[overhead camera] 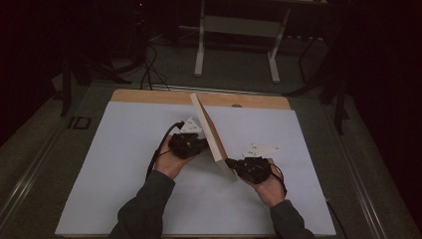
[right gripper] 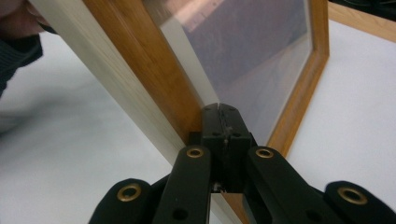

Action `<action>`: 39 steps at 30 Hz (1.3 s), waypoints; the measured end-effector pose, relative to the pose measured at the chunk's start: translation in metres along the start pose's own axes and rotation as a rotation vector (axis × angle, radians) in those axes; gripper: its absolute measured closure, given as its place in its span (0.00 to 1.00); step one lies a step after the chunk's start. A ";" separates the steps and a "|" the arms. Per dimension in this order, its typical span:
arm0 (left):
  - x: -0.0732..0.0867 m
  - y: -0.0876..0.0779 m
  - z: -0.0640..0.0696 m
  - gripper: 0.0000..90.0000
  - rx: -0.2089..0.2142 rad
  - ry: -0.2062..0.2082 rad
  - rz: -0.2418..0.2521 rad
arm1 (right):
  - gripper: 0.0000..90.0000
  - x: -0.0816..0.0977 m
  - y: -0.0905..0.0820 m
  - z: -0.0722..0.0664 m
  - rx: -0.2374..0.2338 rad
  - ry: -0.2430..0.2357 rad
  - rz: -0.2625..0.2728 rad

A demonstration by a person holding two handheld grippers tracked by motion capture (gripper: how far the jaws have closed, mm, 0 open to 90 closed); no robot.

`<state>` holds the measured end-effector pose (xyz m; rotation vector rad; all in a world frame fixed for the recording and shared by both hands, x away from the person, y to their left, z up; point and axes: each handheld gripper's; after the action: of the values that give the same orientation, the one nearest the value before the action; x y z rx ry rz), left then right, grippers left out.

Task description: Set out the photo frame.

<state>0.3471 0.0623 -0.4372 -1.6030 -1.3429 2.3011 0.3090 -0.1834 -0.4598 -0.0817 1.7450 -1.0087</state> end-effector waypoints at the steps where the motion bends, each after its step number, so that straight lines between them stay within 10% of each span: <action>1: 0.001 -0.001 0.001 1.00 0.007 -0.004 0.003 | 1.00 -0.001 -0.001 -0.001 -0.010 0.005 0.004; 39: -0.002 0.009 -0.005 1.00 0.032 0.007 0.004 | 1.00 -0.009 0.007 -0.012 -0.014 -0.017 0.020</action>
<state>0.3557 0.0592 -0.4422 -1.6041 -1.2960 2.3047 0.3063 -0.1678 -0.4571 -0.0816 1.7342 -0.9789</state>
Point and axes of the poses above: each handheld gripper's, and its own axes: y roughly forward along the jaws, x roughly out of its underside, z roughly to its right, and after that the axes turned 7 degrees about -z, right-handed
